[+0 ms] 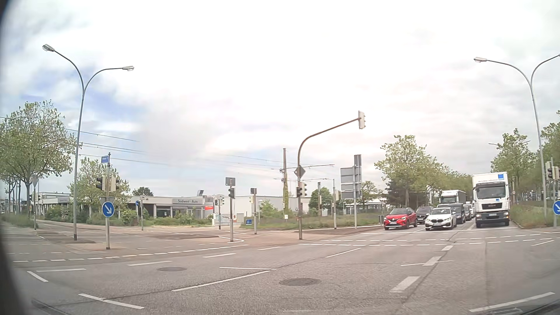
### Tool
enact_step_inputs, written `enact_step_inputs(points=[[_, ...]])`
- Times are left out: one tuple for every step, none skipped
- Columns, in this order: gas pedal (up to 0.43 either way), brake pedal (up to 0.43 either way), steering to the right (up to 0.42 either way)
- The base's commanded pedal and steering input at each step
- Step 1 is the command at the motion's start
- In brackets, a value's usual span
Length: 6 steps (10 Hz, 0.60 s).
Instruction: Follow the waypoints while adhering to traffic rules and regulations
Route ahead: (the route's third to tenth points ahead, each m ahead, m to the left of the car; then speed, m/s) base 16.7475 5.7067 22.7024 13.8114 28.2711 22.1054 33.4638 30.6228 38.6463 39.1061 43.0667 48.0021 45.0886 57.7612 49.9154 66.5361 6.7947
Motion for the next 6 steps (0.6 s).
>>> enact_step_inputs(points=[[0.157,0.000,-0.185],[0.157,0.000,-0.187],[0.157,0.000,-0.186],[0.138,0.000,-0.187],[0.110,0.000,-0.188],[0.087,0.000,-0.189]])
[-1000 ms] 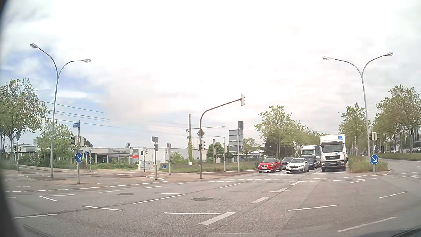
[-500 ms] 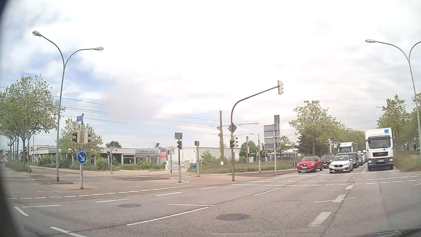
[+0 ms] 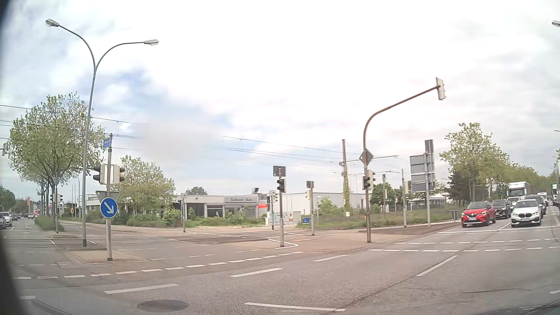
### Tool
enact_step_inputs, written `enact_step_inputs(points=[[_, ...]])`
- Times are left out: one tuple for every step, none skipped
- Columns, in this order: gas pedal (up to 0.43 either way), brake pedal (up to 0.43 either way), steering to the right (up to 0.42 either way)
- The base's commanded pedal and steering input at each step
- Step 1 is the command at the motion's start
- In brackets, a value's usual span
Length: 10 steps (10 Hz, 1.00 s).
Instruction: Follow the waypoints while adhering to traffic rules and regulations
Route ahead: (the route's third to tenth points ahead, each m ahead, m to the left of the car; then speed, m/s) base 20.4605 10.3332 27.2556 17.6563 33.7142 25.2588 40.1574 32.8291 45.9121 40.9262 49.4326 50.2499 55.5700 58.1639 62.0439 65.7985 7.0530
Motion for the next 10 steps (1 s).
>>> enact_step_inputs(points=[[0.087,0.000,-0.191],[0.087,0.000,-0.193],[0.087,0.000,-0.196],[0.087,0.000,-0.202],[0.087,0.000,-0.208],[0.087,0.000,-0.210],[0.087,0.000,-0.210],[0.079,0.000,-0.210],[0.079,0.000,-0.211],[0.079,0.000,-0.212]])
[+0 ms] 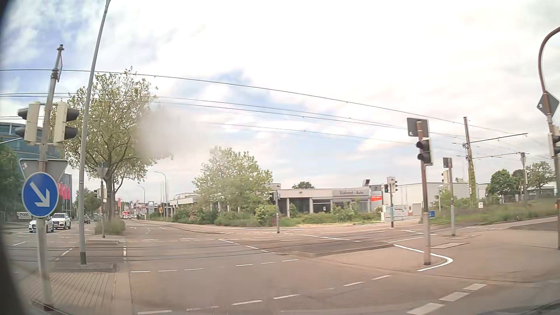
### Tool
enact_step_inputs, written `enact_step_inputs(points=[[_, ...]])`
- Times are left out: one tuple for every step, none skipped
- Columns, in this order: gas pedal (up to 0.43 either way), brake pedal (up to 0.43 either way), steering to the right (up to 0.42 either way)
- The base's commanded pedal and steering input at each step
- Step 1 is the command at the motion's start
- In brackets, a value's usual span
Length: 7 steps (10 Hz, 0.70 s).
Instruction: Follow the waypoints while adhering to traffic rules and regulations
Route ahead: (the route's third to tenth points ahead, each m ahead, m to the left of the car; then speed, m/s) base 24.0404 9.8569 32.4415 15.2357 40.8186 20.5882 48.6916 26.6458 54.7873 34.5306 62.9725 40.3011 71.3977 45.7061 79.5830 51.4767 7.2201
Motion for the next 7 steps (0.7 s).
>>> enact_step_inputs(points=[[0.087,0.000,-0.212],[0.098,0.000,-0.212],[0.098,0.000,-0.212],[0.110,0.000,-0.210],[0.118,0.000,-0.206],[0.130,0.000,-0.197],[0.138,0.000,-0.187]])
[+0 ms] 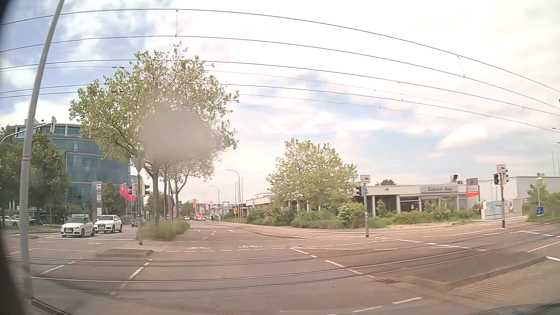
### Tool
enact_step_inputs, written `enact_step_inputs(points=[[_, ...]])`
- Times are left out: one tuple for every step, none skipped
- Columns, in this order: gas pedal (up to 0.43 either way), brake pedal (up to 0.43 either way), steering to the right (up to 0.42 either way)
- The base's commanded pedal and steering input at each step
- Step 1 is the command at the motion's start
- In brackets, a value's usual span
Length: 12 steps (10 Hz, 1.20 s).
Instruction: Follow the waypoints while adhering to traffic rules and regulations
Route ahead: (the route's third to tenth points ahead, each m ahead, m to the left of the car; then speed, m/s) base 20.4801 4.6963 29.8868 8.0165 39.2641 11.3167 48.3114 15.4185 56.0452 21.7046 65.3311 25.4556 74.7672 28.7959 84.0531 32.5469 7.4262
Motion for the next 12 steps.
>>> enact_step_inputs(points=[[0.157,0.000,-0.175],[0.157,0.000,-0.163],[0.157,0.000,-0.144],[0.157,0.000,-0.132],[0.157,0.000,-0.118],[0.157,0.000,-0.115],[0.157,0.000,-0.106],[0.169,0.000,-0.093],[0.169,0.000,-0.068],[0.169,0.000,-0.051],[0.189,0.000,-0.044],[0.177,0.000,-0.034]])
